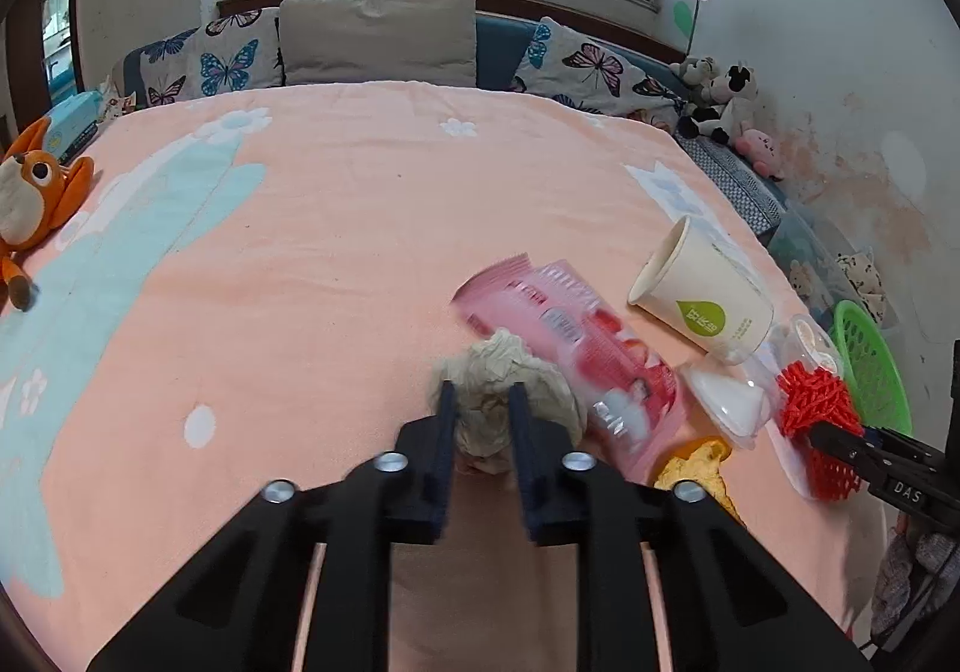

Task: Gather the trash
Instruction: 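Carry the red mesh net into the basket with the right gripper while the left carries the tissue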

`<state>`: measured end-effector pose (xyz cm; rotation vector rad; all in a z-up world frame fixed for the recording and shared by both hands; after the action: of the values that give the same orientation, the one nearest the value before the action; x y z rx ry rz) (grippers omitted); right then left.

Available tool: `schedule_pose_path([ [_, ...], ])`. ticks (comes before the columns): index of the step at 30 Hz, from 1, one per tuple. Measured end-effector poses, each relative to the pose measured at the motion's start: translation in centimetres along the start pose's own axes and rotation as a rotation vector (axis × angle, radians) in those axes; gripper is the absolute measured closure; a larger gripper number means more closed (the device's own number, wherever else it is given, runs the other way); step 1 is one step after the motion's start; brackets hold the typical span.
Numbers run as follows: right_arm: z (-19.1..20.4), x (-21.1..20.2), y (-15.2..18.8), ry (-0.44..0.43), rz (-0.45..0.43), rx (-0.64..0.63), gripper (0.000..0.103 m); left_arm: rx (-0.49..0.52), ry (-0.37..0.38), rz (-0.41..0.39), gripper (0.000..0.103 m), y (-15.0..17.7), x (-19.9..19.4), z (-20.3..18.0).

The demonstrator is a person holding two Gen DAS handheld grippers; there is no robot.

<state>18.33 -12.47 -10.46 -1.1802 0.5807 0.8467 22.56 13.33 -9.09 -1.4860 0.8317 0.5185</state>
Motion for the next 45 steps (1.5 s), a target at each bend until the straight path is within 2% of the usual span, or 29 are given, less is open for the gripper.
schedule_pose_path([
  [6, 0.6, -1.2, 0.3, -0.015, -0.023, -0.012, 0.071, -0.002, 0.005, -0.013, 0.096, 0.2, -1.0, 0.0],
  [13, 0.9, -3.8, 0.7, -0.041, -0.065, -0.020, 0.073, 0.012, 0.002, -0.047, 0.097, 0.5, -3.1, -0.4],
  [22, -0.8, -7.7, 0.4, -0.045, -0.140, 0.002, 0.073, 0.048, 0.045, -0.103, 0.098, 0.1, -6.5, -2.4],
  [29, -4.3, -10.2, -0.4, 0.018, -0.193, 0.050, 0.073, 0.105, 0.109, -0.146, 0.098, -1.4, -8.3, -6.3],
  [45, -14.2, -12.9, -1.3, 0.208, -0.222, 0.123, 0.070, 0.263, 0.221, -0.148, 0.098, -5.3, -7.3, -18.3],
])
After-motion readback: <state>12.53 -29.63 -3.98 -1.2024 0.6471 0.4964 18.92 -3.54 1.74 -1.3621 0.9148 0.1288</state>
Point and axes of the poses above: each gripper's, at about its wrist camera, not at the fingertips, and x roughly the way its jaws point, z to its left, y to its underside, the point moved 3 cm from there along x, roughly the way its jaws point, and after that the axes turned 6 degrees about x, right-handed, at the moved point
